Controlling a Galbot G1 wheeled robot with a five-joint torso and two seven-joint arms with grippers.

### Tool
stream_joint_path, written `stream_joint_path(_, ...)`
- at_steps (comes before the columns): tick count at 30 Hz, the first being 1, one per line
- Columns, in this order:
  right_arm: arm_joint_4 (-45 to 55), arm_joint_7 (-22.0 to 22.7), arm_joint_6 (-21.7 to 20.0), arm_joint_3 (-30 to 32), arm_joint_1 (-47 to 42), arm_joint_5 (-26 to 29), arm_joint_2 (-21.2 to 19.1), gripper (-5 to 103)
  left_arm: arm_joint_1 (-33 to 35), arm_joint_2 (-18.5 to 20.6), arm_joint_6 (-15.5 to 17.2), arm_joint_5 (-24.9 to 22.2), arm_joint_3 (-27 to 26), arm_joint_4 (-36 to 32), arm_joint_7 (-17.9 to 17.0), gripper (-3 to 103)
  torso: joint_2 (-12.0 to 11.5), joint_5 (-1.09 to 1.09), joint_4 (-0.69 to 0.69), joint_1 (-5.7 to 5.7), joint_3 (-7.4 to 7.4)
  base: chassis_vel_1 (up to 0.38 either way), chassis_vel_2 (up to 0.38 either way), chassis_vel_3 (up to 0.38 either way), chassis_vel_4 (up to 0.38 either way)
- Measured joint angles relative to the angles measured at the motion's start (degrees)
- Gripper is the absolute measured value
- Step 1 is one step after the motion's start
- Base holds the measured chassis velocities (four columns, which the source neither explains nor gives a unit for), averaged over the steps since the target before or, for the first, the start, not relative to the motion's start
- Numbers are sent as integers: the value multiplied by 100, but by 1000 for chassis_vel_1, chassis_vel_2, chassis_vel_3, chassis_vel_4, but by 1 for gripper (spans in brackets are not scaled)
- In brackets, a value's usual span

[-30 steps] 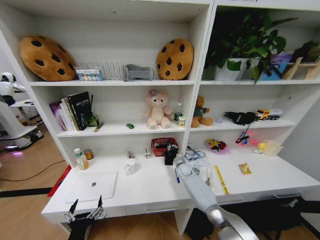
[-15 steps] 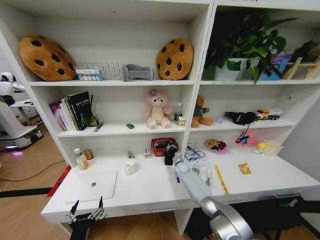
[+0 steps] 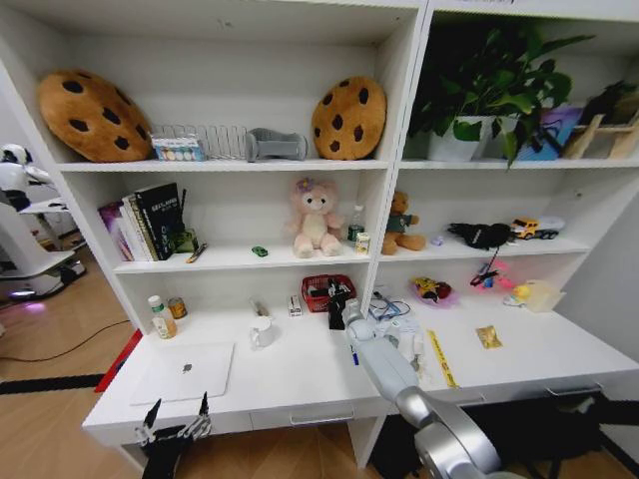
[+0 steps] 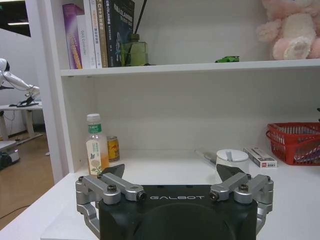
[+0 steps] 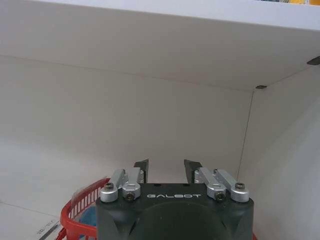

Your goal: Organize the objects on the table.

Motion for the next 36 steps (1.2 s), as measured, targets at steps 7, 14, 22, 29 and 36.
stream_joint_path(7, 165, 14, -38, -18, -93, 24, -54, 72, -15, 2, -3, -7, -4, 19, 0, 100, 0, 0, 1, 0, 0, 0, 0, 0, 0)
stream_joint_path(14, 1632, 127, -394, -303, -832, 389, -492, 93, -55, -14, -8, -1, 28, 42, -3, 100, 0, 1, 0, 0, 0, 0, 0, 0, 0)
stream_joint_path(22, 3764, 906, -1188, -455, -2096, 886, -957, 100, -90, -20, -26, 16, 62, 48, -14, 100, 0, -1, 1, -1, -1, 0, 0, 0, 0)
stream_joint_path(29, 4736, 1641, -1879, -441, -2880, 1466, -1194, 100, -94, -10, -47, 30, 81, 57, -29, 100, 1, 0, 1, -2, -1, 0, 0, 0, 0)
stream_joint_path(36, 5135, 2013, -2613, -405, -3204, 2162, -1406, 99, -104, -46, -78, 64, 106, 61, -35, 100, 1, -1, -1, -1, -1, 0, 0, 0, 0)
